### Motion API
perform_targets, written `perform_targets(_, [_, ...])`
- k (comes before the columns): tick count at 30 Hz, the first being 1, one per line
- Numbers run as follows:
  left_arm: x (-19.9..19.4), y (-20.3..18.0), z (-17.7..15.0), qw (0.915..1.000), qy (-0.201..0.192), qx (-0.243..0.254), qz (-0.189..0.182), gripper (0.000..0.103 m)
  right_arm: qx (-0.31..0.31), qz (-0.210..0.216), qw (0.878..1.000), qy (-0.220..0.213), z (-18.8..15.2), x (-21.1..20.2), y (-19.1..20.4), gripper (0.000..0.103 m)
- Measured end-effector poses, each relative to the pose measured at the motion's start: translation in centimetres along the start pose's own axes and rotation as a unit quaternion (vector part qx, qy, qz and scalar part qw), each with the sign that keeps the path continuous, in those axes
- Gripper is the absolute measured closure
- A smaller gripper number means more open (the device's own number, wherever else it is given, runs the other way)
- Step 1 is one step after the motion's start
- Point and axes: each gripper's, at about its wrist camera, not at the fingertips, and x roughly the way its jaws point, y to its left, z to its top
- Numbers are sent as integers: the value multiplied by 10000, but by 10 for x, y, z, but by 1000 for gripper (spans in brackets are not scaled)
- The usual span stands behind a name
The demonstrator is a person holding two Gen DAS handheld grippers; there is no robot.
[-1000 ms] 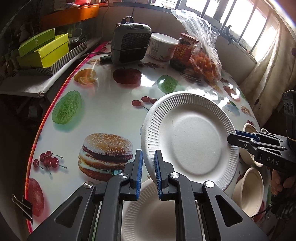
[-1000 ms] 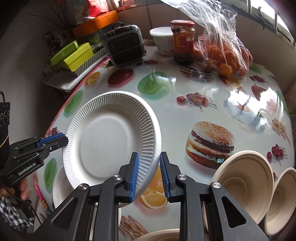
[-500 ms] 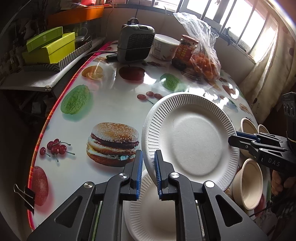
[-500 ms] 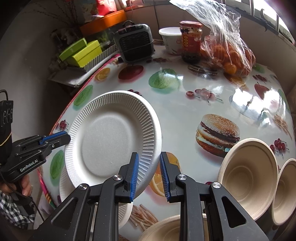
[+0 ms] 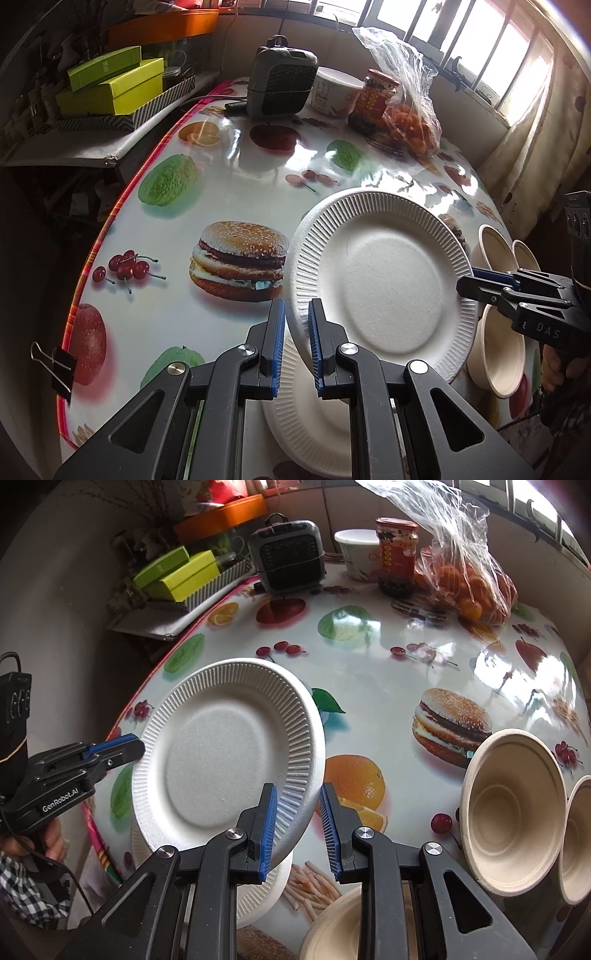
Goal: Organize plates and bowls
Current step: 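Lower the held white plate onto the plate stack with both tools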
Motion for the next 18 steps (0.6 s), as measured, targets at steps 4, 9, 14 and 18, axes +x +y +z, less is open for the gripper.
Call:
perform_targets(4, [-1,3,-6,10000,14,-31,11,89,-17,14,10000,45,-6,2,4,79])
perform_targets(9, [-1,6,-15,9999,52,-89,21,89,-40,47,9999,105,-12,5,9,79])
perform_targets(14, [-3,7,-23,9999,84,-107,21,89,-63,76,9999,132,-18,5,12,79])
perform_targets(18, [-7,7,-29,9999,81,-112,11,89,-75,91,9998,158,-23,6,14,79])
